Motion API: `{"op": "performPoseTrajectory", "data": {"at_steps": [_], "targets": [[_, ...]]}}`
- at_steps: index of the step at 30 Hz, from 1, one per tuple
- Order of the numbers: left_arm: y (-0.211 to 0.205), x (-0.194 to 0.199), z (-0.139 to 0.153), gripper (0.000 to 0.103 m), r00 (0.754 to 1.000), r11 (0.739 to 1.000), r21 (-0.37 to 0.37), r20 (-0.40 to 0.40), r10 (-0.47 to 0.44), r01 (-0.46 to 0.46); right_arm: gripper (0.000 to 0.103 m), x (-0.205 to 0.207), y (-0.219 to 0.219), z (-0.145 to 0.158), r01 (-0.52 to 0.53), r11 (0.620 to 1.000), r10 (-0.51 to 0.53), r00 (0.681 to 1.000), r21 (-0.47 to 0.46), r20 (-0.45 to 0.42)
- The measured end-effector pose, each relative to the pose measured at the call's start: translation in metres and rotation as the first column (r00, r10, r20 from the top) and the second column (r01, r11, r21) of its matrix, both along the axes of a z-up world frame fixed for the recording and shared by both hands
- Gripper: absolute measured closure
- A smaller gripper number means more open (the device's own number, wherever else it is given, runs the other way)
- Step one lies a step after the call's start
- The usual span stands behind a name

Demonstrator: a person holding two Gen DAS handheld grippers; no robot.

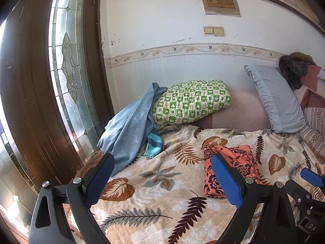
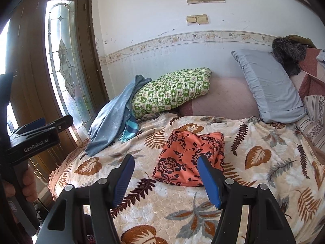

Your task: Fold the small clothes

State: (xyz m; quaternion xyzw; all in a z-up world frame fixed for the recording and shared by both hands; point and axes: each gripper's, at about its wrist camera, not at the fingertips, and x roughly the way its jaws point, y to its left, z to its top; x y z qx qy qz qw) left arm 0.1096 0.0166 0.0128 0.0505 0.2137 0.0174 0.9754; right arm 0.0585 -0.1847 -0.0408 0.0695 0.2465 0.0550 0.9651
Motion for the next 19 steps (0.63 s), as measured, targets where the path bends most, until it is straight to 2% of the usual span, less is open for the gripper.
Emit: {"op": "performPoseTrajectory", "data": {"at_steps": [7,19], "targets": [[0.001,-0.002,0.002,0.007,1.0,1.0,-0.007,0.009,0.001,-0.001,0.035,0.005,0.003,-0.006,-0.021,1.0,0.021,1.0,-0.006,-0.013],[0.0,0.013,-0.013,0.007,0.999,0.999,-0.044,-0.034,-0.012,0.011,0.035,0.022,-0.002,-0.023,-0.019,1.0,0.02,0.998,0.014,-0.054]]}}
